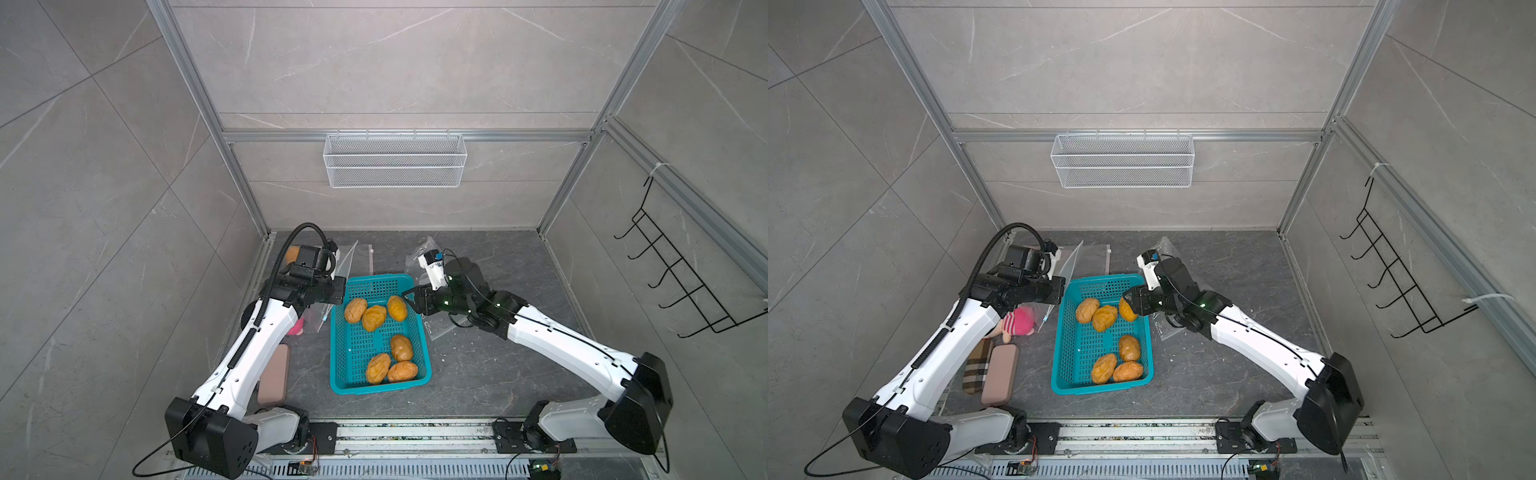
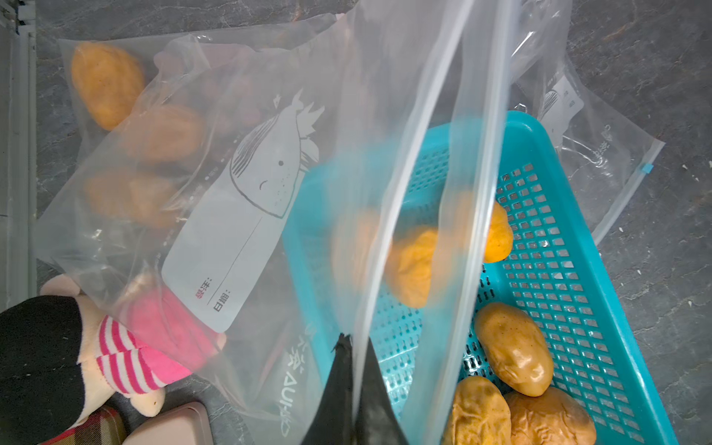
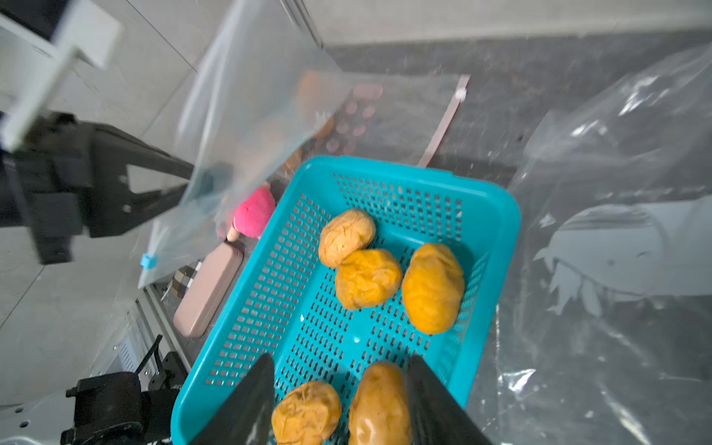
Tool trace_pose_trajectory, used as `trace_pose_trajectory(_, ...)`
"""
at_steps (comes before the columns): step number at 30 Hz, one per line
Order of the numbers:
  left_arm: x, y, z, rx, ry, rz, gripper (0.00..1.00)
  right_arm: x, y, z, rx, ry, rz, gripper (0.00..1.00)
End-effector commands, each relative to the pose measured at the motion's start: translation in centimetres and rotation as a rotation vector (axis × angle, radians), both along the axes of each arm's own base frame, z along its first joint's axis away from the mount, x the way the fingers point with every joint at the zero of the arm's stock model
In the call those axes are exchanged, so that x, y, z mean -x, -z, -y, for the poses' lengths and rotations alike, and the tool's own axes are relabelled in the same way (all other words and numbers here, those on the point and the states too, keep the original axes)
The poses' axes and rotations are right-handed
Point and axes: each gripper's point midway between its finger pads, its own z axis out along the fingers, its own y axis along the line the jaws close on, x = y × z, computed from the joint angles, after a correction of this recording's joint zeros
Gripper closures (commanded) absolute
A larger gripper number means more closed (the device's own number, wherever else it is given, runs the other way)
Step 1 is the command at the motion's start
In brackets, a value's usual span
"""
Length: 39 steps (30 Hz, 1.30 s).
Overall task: Put the potatoes into a zipper bag and zip it
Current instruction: Pick up the potato from the basket.
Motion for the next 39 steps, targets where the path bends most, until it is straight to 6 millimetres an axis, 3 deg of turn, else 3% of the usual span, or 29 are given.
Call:
trace_pose_trajectory(1,0.0,-1.2,0.6,0.054,0.006,0.037,1.0,1.1,1.8,-1.9,-0.006,-0.026,-0.117,0.44)
trace_pose_trajectory(5,0.0,-0.9,0.8,0.059,0.013,0.022,1.0,1.1,4.7,-3.4,0.1,-0.017,-0.172,0.43)
trace_pose_trajectory(10,-0.1,-0.7,0.3,0.033,-0.005,0.024,1.0,-1.1,7.5,-3.6,0.27,0.089,-0.182,0.4)
trace_pose_trajectory(22,-0.1,-1.3,-0.7,0.0,-0.041,0.052,1.0,-6.2,11.4,-2.7,0.654,0.285,-0.095,0.4)
trace_pose_trajectory(39,0.0,-2.1,-1.6,-0.026,-0.074,0.087,1.0,-7.9,16.6,-3.2,0.804,0.358,-0.111,0.4)
